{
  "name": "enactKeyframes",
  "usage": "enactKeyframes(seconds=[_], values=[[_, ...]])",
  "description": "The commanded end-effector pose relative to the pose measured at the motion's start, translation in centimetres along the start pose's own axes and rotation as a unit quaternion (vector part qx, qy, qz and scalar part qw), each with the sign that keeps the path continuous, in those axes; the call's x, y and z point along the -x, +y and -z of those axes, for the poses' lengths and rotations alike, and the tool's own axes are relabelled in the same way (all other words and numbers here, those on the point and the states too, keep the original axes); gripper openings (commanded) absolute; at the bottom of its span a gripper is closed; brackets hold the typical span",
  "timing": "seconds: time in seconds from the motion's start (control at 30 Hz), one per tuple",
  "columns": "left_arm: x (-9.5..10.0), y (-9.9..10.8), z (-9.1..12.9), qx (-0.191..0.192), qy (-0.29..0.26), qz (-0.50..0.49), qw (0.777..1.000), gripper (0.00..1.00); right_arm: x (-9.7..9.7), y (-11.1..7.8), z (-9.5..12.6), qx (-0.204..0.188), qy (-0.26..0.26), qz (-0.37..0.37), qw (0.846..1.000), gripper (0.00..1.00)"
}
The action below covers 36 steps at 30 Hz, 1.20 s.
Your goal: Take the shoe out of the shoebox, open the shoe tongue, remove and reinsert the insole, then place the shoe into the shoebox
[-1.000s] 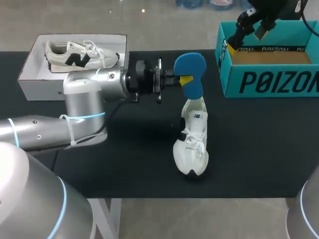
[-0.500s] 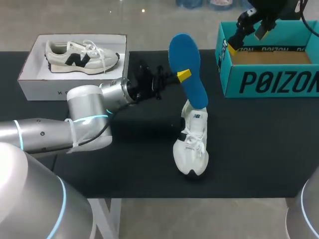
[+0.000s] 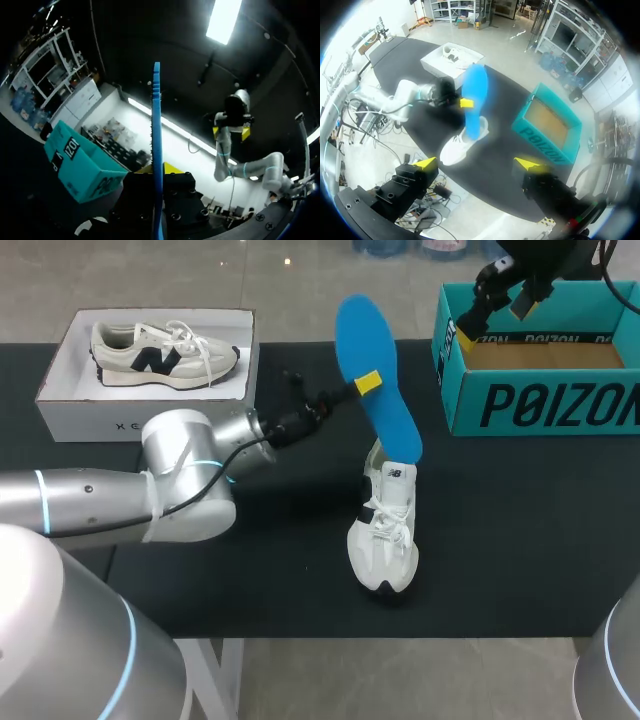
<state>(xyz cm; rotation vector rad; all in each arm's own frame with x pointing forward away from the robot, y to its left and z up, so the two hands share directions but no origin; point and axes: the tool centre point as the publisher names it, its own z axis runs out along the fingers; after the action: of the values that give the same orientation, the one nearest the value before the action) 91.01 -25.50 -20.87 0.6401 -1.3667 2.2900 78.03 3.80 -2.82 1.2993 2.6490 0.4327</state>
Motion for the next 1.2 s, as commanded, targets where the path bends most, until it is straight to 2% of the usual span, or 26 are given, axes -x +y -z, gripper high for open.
enactKeyframes(seconds=[0.03,0.17,0.3,0.4,0.53,0.73,0.93,1.2], values=[[-0.3,0.6,-0.5,0.057,-0.299,0.37,0.878,0.0,0.0,0.1,0.0,-0.002,0.0,-0.001,1.0,1.0],[0.0,1.0,-0.6,0.111,-0.348,0.347,0.864,0.0,0.0,0.1,0.0,-0.002,0.0,-0.001,1.0,1.0],[0.2,1.3,-0.5,0.152,-0.372,0.329,0.854,0.0,0.0,0.1,0.0,-0.002,0.0,-0.001,1.0,1.0],[0.4,1.2,0.2,0.17,-0.374,0.325,0.852,0.0,0.0,0.1,0.0,-0.002,0.0,-0.001,1.0,1.0],[0.6,1.3,1.5,0.194,-0.345,0.306,0.866,0.0,0.0,0.1,0.0,-0.002,0.0,-0.001,1.0,1.0],[1.2,2.6,2.5,0.205,-0.302,0.296,0.883,0.0,0.0,0.1,0.0,-0.002,0.0,-0.001,1.0,1.0],[2.0,3.6,2.9,0.185,-0.241,0.297,0.905,0.0,0.0,0.1,0.0,-0.002,0.0,-0.001,1.0,1.0],[1.9,3.8,3.3,0.162,-0.209,0.309,0.914,0.0,0.0,0.1,0.0,-0.002,0.0,-0.001,1.0,1.0]])
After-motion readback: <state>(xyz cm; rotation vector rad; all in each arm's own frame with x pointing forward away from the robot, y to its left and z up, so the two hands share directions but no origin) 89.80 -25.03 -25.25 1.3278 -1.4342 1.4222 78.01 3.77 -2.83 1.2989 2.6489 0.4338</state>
